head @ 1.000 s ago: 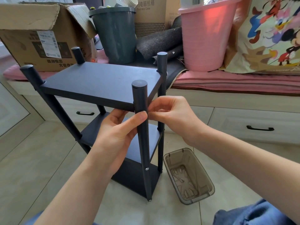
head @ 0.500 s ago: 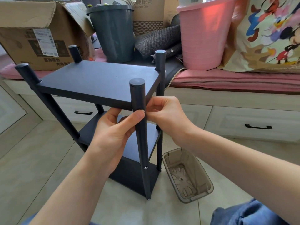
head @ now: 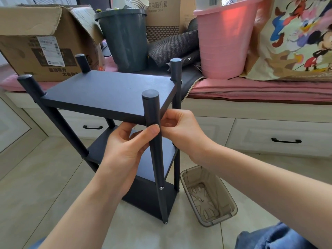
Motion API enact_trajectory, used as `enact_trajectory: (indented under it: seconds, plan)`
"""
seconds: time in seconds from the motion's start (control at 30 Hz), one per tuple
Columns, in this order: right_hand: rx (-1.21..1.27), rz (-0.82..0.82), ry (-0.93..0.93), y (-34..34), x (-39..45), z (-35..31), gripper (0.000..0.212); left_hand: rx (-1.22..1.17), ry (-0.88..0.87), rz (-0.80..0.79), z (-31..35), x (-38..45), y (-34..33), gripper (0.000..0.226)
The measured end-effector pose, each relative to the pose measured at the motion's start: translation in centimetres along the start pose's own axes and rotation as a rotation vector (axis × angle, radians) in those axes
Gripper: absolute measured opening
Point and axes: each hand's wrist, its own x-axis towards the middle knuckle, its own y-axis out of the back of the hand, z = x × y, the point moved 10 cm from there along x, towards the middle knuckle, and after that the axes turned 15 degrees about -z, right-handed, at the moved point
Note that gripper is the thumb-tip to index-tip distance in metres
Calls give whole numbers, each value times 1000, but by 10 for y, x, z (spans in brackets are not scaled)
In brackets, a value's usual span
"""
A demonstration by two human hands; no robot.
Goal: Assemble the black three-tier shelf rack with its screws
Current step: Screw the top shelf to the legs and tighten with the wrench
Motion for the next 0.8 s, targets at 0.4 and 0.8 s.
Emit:
enact_trajectory:
  seconds: [0.4, 0.8]
  plan:
    - [-139, -142, -221, 1, -7, 25, 9, -47, -2, -28, -3, 0, -1, 50]
    - [-442, 9, -125, 61, -24, -2, 7, 394, -23, 81, 4, -9, 1, 31]
